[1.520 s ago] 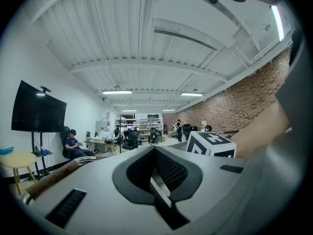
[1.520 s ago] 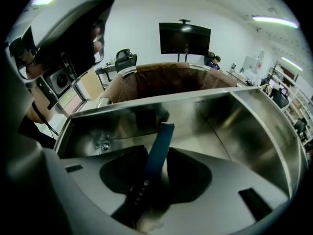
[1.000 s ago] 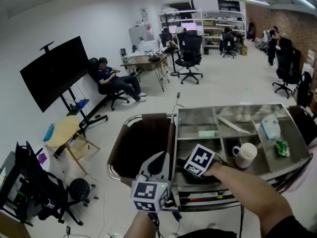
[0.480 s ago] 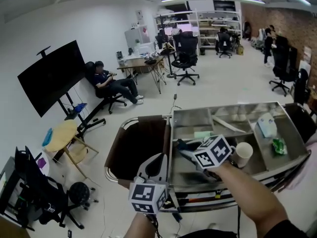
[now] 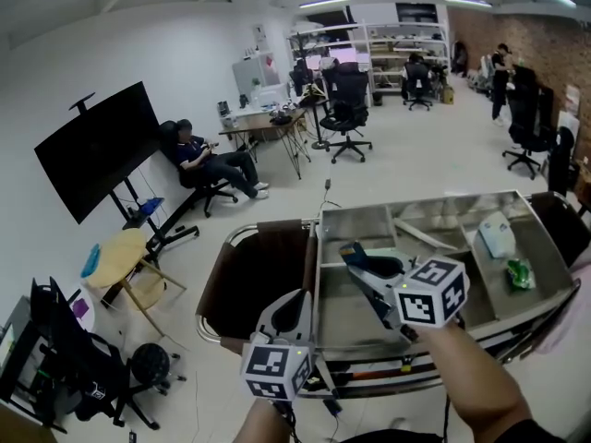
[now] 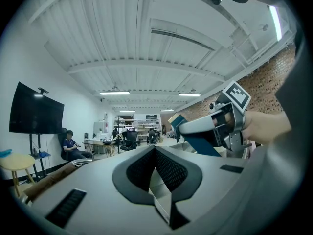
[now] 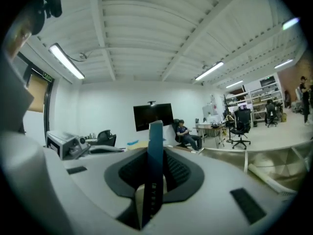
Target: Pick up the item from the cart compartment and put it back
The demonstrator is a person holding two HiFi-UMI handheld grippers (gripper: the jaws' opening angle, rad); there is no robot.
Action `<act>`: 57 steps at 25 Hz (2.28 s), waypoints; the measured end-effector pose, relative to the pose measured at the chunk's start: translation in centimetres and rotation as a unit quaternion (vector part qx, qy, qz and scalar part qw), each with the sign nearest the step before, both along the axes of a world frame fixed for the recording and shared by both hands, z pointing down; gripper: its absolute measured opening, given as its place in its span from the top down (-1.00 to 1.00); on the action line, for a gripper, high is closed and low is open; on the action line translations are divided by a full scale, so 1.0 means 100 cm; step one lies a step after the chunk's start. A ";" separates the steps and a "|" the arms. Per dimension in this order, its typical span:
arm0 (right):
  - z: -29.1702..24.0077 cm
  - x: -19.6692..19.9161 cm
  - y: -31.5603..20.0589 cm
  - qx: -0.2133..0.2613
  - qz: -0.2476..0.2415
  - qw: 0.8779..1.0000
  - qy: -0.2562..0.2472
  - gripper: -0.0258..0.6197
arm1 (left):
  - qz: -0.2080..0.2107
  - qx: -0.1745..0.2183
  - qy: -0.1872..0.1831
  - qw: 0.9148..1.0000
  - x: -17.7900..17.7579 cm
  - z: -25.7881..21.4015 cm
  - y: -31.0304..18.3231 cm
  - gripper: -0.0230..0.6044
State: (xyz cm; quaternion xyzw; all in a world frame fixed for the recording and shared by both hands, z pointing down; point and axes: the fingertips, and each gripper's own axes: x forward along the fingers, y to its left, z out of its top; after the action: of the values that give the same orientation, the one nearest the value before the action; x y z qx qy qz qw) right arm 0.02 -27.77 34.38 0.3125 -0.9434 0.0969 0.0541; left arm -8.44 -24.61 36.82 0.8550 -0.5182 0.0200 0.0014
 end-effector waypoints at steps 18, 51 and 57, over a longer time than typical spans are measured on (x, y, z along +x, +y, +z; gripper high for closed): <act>-0.040 0.090 0.091 0.100 0.065 0.983 -0.142 0.63 | -0.004 0.013 0.010 1.000 0.000 -0.007 0.006 0.93; -0.031 0.074 0.056 0.092 0.070 0.986 -0.122 0.63 | 0.003 0.004 0.009 1.000 0.005 -0.002 0.001 0.93; -0.036 0.053 0.039 0.109 0.053 0.990 -0.069 0.63 | 0.003 0.006 0.008 1.000 0.005 -0.003 0.001 0.93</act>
State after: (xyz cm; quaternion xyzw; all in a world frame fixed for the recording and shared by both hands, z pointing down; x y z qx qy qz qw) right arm 5.36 -23.83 30.77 0.3588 -0.9319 0.0173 -0.0511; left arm -7.97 -24.47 36.57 0.8565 -0.5161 0.0102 0.0000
